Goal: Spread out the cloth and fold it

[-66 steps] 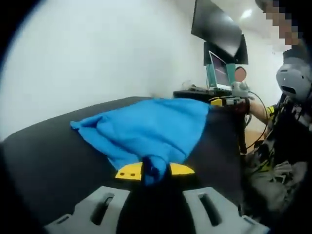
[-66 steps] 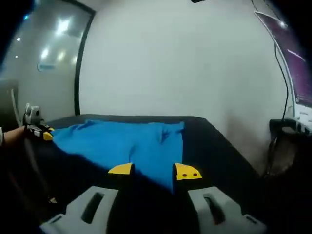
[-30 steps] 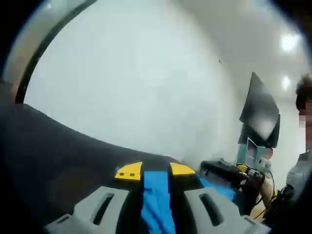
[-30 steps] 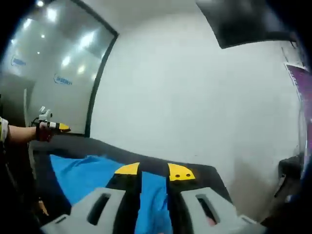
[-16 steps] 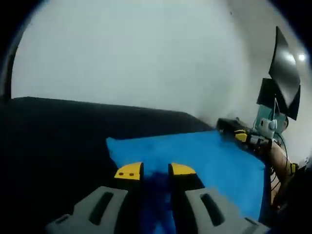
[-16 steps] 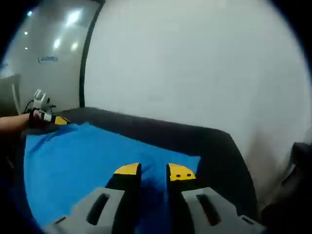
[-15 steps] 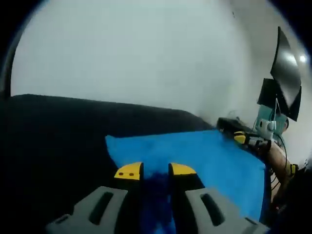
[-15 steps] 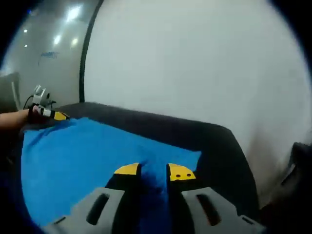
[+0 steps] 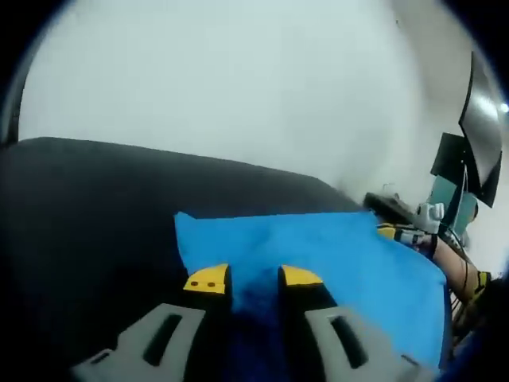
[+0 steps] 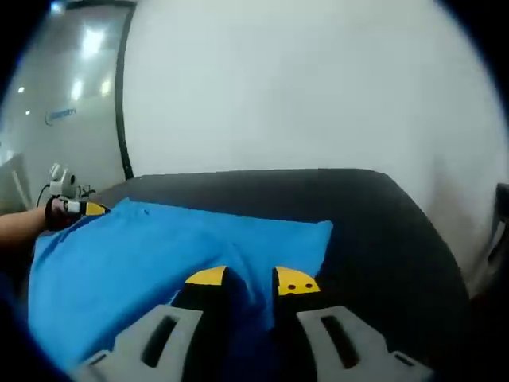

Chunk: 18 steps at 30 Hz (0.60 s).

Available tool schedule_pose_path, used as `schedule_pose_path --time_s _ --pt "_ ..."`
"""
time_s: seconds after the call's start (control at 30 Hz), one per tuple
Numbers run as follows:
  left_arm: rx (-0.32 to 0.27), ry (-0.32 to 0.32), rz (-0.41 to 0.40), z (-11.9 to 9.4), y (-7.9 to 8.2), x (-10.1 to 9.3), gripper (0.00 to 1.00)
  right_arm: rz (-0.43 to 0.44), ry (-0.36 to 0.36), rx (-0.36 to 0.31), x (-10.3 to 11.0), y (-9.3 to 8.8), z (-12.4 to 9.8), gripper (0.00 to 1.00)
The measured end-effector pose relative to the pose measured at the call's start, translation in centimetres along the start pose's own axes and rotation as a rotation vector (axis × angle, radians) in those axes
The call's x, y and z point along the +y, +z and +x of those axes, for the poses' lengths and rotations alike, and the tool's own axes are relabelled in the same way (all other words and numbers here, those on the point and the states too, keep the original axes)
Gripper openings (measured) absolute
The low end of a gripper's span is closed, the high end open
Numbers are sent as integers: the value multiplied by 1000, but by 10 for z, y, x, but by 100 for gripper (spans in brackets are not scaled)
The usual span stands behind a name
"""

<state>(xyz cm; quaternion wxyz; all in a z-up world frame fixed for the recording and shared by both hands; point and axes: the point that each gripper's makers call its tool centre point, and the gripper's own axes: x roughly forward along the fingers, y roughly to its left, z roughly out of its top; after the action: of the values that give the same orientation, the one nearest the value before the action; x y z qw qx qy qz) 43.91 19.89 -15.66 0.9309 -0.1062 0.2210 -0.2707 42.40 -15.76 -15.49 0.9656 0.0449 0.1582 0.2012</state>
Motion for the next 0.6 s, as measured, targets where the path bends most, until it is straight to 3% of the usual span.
schedule_pose_path --time_s 0.07,0.13,0.23,0.3,0.43,0.57,0.6 --pt "-4 12 16 2 0 2 24 -25 -6 18 2 -1 1 16" --pt "2 15 68 4 -1 3 23 -115 -7 41 1 -3 3 15" --pt "17 0 126 4 -1 3 18 -116 -4 40 2 -3 5 11" --pt "24 0 137 5 1 5 5 -141 5 49 3 -2 5 7" --pt "-3 -17 155 5 12 5 2 -194 18 14 10 12 -3 1" --pt "-82 -65 63 -2 34 10 2 -88 24 -76 0 34 -6 0" --pt "-90 -62 34 -3 38 16 2 -104 19 -71 -3 33 -7 0"
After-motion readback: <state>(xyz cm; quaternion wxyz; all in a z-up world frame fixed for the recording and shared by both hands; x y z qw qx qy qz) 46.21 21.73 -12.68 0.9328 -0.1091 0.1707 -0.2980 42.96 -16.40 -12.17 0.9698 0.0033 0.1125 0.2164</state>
